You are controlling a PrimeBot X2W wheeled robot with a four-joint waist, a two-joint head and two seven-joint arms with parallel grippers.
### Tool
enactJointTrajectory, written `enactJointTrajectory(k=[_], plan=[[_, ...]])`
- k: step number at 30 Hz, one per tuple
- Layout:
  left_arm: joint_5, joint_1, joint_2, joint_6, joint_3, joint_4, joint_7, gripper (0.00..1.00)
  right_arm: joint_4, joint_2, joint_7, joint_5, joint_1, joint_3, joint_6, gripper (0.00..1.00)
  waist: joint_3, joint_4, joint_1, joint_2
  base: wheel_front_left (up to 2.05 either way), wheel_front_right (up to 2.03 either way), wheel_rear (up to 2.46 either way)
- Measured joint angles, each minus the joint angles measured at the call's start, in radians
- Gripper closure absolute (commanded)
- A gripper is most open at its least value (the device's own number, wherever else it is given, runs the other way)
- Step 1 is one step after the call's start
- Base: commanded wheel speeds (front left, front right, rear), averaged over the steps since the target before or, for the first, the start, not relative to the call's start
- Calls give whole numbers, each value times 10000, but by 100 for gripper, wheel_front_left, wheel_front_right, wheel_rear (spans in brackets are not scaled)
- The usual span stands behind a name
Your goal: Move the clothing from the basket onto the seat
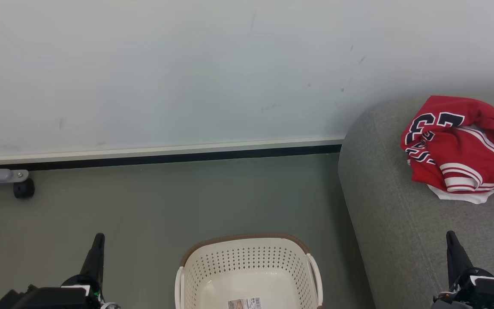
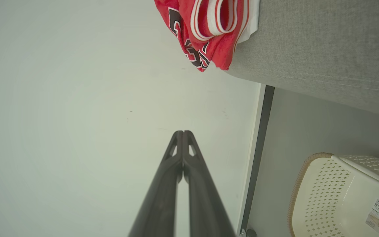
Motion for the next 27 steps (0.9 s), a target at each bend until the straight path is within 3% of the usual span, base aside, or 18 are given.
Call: enactJointTrajectory(k=[27], plan=[[0, 0, 0, 0, 0, -4, 0, 100, -4, 0, 0, 0, 0, 0, 0, 100, 1, -1, 0, 0, 0, 0, 0]])
